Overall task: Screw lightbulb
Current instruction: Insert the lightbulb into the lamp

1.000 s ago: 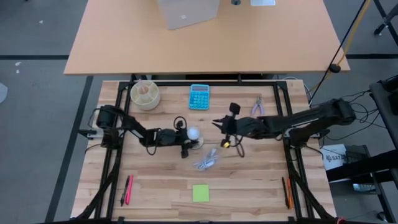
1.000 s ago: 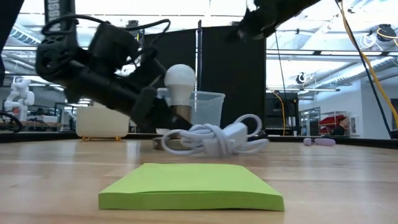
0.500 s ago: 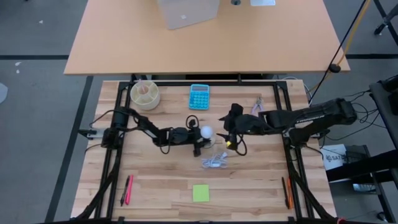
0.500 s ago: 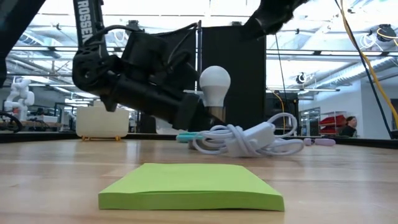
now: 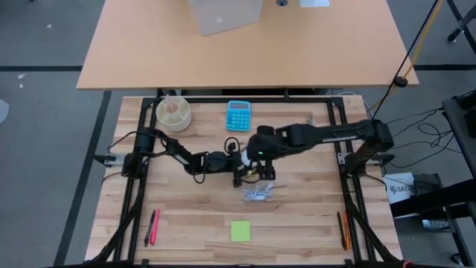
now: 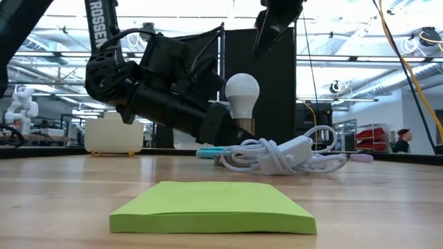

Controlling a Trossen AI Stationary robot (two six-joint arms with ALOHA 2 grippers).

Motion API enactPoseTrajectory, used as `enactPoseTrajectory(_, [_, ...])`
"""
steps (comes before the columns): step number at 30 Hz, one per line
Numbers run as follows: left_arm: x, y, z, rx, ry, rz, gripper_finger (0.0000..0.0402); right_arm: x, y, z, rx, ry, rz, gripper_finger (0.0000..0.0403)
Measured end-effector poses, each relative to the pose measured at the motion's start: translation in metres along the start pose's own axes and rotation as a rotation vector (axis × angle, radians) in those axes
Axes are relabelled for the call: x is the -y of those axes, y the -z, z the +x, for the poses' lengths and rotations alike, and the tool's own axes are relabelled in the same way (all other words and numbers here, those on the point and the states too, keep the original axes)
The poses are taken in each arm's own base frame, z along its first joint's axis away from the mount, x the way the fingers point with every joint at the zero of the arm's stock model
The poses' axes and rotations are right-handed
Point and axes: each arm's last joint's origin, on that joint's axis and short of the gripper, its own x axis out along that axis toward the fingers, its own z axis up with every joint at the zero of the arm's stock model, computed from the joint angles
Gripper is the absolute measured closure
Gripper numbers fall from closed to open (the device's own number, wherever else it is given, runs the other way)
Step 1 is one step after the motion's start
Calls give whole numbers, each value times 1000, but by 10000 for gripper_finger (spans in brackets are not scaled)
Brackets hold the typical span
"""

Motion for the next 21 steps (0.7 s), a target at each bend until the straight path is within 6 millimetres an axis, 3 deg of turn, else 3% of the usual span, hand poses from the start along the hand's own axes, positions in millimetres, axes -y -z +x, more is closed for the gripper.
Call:
enactPoseTrajectory(10, [0,0,0,0,-1,-7,205,24,-21,29,-86,-66,-2,64])
enactPoseTrajectory(21, [-2,0,0,0,-5,-16,204,22,-21,63,-162,-98,44,64])
